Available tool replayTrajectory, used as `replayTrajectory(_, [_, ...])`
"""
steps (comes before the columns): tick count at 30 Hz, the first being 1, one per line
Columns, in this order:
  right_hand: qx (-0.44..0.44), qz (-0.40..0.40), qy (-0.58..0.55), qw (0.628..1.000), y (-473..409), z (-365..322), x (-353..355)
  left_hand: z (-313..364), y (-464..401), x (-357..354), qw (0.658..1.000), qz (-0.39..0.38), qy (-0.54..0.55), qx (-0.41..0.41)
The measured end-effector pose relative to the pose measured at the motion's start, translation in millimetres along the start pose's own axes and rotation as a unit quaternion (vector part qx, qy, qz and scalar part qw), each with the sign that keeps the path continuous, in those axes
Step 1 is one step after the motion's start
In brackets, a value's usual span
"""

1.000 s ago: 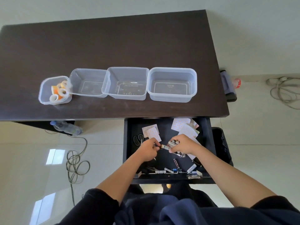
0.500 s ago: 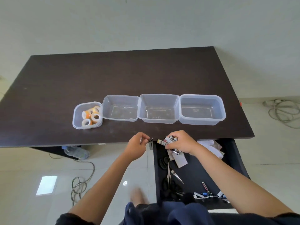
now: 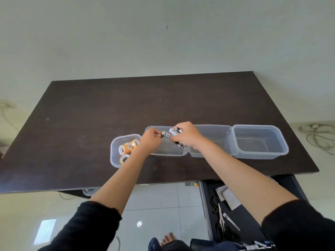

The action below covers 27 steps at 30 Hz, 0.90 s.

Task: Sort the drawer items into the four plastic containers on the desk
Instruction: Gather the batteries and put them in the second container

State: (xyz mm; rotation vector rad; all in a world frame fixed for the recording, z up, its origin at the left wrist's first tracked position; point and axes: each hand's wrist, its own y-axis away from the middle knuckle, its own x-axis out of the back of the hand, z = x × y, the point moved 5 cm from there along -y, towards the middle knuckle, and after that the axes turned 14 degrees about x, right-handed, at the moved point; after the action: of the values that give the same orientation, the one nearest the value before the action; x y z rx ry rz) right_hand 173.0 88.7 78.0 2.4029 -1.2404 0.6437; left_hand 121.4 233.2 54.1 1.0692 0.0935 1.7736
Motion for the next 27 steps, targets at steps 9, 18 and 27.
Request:
replayTrajectory(9, [-0.031,-0.065,0.126,0.989,-28,7,-40,-11,-17,-9,0.996,-0.086,-0.031,-0.001])
replayTrajectory(18, [0.009,-0.023,0.060,0.998,-24,9,-35,-17,-12,-2,0.996,-0.061,0.052,-0.035])
replayTrajectory(27, [0.101,-0.059,0.007,0.993,1,0,-5,-21,32,-11,0.993,0.031,0.080,-0.086])
